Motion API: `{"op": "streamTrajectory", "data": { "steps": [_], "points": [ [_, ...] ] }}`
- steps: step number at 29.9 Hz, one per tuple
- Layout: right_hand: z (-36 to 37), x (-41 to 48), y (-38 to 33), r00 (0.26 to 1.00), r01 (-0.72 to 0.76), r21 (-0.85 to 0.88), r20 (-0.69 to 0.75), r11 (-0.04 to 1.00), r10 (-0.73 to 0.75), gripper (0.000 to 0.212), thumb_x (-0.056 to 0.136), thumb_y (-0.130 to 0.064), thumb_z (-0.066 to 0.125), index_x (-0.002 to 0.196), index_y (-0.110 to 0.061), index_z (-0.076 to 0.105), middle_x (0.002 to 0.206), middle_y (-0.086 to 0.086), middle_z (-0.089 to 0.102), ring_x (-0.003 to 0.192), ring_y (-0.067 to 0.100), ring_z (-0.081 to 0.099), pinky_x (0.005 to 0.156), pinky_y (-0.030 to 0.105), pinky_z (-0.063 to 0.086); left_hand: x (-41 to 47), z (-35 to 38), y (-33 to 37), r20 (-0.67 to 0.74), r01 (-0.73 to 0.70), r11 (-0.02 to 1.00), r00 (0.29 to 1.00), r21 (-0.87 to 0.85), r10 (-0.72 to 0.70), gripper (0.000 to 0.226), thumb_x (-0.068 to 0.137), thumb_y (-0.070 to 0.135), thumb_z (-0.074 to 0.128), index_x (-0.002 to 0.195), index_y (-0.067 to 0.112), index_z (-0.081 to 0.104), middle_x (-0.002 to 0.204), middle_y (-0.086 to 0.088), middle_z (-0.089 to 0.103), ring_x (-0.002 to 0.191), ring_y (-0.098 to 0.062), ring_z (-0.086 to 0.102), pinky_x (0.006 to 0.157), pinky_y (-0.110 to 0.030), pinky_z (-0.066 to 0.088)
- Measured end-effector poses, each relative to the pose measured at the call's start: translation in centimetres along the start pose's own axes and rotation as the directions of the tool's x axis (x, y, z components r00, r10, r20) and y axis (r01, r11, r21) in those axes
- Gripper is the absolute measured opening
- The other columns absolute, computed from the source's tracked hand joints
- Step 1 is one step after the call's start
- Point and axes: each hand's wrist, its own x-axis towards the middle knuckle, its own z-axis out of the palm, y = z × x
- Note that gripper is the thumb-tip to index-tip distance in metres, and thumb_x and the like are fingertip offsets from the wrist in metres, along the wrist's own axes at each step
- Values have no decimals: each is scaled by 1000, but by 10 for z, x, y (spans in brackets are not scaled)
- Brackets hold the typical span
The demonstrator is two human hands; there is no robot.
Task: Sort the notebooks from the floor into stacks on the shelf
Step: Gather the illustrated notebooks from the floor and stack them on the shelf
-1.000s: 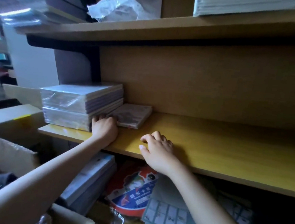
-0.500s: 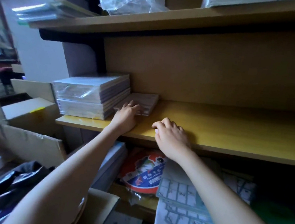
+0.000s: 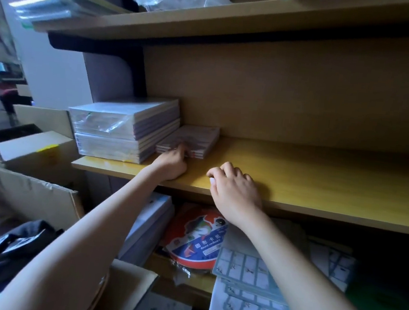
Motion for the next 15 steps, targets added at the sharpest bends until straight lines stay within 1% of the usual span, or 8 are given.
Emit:
{"op": "streamTrajectory", "data": {
  "steps": [4, 6, 7, 9, 11, 12, 13, 15],
  "points": [
    [-1, -2, 0, 1000, -7, -11, 12, 1000, 8, 32, 100, -29, 27, 124, -21, 46, 124, 4, 46, 105, 24, 50, 86, 36, 38, -3, 0, -1, 1, 16, 998, 1000, -61, -16, 52, 85, 5, 41, 137, 11, 36, 135, -21, 49, 122, -32, 48, 94, -34, 38],
    [-6, -1, 1, 998, 10, 31, 69, 999, -12, 32, 100, -28, 29, 126, -21, 46, 127, 4, 44, 110, 23, 48, 90, 36, 37, -10, -2, -7, -60, 11, 997, 998, -79, -16, 52, 84, 6, 44, 136, 13, 41, 131, -19, 54, 119, -32, 51, 94, -34, 43],
    [-11, -2, 2, 994, 18, 97, 102, 995, -28, 31, 100, -27, 32, 127, -22, 47, 128, 2, 44, 113, 22, 46, 93, 36, 35, -17, -2, -8, -105, -10, 998, 994, -63, 3, 54, 83, 6, 46, 136, 13, 42, 131, -18, 55, 119, -32, 52, 95, -35, 44],
    [-25, -18, 7, 995, 14, 319, 93, 948, -46, 28, 96, -19, 42, 121, -24, 53, 124, -4, 49, 111, 15, 49, 92, 30, 38, -38, -4, -1, -191, -140, 990, 972, -14, 134, 58, 80, 4, 50, 137, 12, 44, 140, -14, 49, 128, -27, 46, 102, -33, 39],
    [-40, -56, 11, 999, 40, 496, -30, 867, -29, 26, 91, -9, 46, 110, -22, 59, 111, -10, 56, 98, 5, 54, 81, 19, 42, -71, -6, 17, -284, -329, 944, 902, 31, 324, 56, 75, 9, 49, 131, 11, 51, 144, -7, 45, 136, -19, 38, 108, -33, 31],
    [-44, -81, 14, 998, 51, 536, -61, 842, -21, 25, 89, -7, 46, 103, -22, 61, 103, -13, 58, 92, 1, 55, 78, 15, 42, -91, -8, 29, -306, -391, 919, 870, 49, 387, 54, 73, 14, 47, 126, 12, 54, 140, -5, 49, 134, -18, 40, 108, -33, 32],
    [-44, -110, 18, 999, 38, 549, -43, 835, -17, 25, 87, -9, 45, 98, -24, 61, 95, -17, 58, 87, -2, 54, 75, 13, 41, -110, -8, 42, -317, -440, 895, 841, 71, 439, 52, 72, 19, 45, 122, 14, 56, 135, -3, 54, 129, -19, 44, 104, -34, 34],
    [-34, -170, 29, 988, -72, 510, 152, 857, -7, 22, 84, -18, 43, 94, -33, 56, 85, -21, 54, 78, -3, 53, 69, 15, 41, -153, 2, 69, -287, -526, 845, 798, 95, 530, 44, 74, 24, 45, 116, 16, 56, 120, -2, 61, 114, -21, 53, 94, -34, 40]
  ]
}}
